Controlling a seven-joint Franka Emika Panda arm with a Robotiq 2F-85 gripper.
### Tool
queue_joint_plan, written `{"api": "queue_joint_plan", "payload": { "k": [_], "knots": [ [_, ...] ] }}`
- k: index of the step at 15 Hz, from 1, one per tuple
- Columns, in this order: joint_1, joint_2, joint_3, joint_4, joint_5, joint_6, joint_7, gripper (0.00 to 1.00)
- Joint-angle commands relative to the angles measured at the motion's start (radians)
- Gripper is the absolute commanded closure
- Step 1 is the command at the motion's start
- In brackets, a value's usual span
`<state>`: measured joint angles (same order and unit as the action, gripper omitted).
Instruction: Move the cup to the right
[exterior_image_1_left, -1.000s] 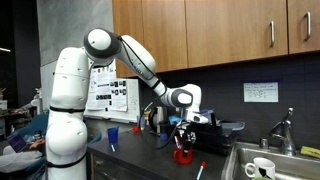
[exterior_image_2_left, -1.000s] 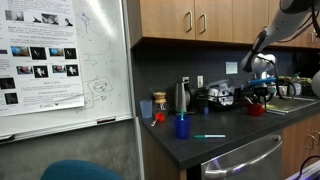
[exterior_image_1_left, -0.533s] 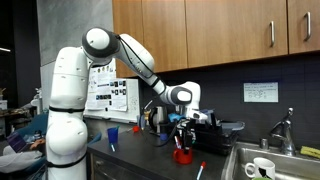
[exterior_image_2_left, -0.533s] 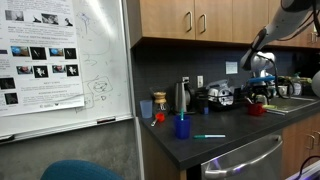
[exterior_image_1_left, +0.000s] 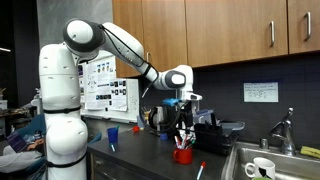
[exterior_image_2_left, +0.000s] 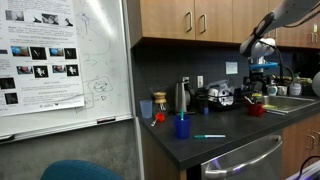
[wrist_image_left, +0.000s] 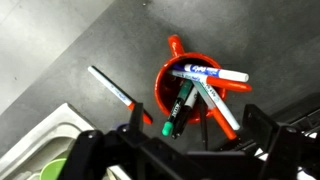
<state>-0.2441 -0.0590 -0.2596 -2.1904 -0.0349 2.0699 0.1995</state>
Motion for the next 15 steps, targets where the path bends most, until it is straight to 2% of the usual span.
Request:
{"api": "queue_joint_plan", "payload": {
  "k": [1, 3, 8, 9, 15],
  "knots": [
    [0.010, -0.130, 0.025, -0.064, -0.074, -0.036, -0.124, 0.00],
    [0.018, -0.187, 0.036, -0.102, -0.099, -0.034, -0.202, 0.00],
    [0.055, -0.316, 0.033, -0.179, -0.075, -0.074, -0.443, 0.00],
    [0.042, -0.246, 0.037, -0.136, -0.080, -0.049, -0.360, 0.00],
    [0.053, -0.301, 0.035, -0.172, -0.080, -0.066, -0.425, 0.00]
  ]
}}
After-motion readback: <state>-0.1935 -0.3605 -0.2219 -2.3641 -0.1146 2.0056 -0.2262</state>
